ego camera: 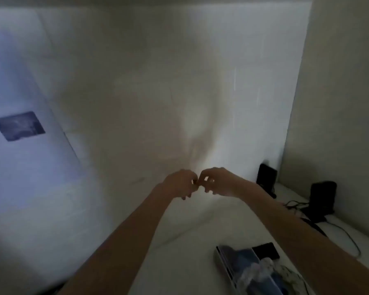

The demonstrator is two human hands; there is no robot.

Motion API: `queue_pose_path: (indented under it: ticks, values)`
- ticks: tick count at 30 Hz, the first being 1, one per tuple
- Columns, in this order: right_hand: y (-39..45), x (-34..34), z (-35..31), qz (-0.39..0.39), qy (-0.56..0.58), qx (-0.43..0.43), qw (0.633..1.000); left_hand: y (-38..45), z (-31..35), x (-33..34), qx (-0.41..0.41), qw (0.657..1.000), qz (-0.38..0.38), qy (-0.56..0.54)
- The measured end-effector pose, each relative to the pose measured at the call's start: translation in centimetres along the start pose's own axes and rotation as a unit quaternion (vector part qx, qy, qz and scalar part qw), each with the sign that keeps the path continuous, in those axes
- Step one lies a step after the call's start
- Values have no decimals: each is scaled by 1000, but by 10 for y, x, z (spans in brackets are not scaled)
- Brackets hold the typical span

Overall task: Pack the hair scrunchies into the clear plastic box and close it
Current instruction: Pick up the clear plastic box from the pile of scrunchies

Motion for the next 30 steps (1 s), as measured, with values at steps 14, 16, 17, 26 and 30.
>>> queue_pose_path:
  ticks: [14, 16, 17, 26, 30]
  values:
    - [7, 187, 128, -91, -242, -24, 966, 11, -60, 245, 57, 977, -149, -141]
    - [2, 188, 128, -54, -232, -46, 970, 7, -58, 252, 58, 966, -118, -224]
    - [-4, 186, 126, -33, -231, -58, 971, 2, -56, 253, 61, 958, -101, -262]
    - [-75, 159, 132, 151, -50, -118, 980, -74, -69, 259, 12, 890, 59, -451]
    - [-122, 132, 175, 311, 171, -99, 930, -114, -83, 260, -29, 826, 187, -530]
Point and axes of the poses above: each hand's wrist, its own y-axis towards the middle knuckle, its own x-axis out of the palm, z = x × y, the point moved 9 cm from there along y, towards the middle knuckle, and after that the axes turned 15 degrees about x, right-handed, at the moved point
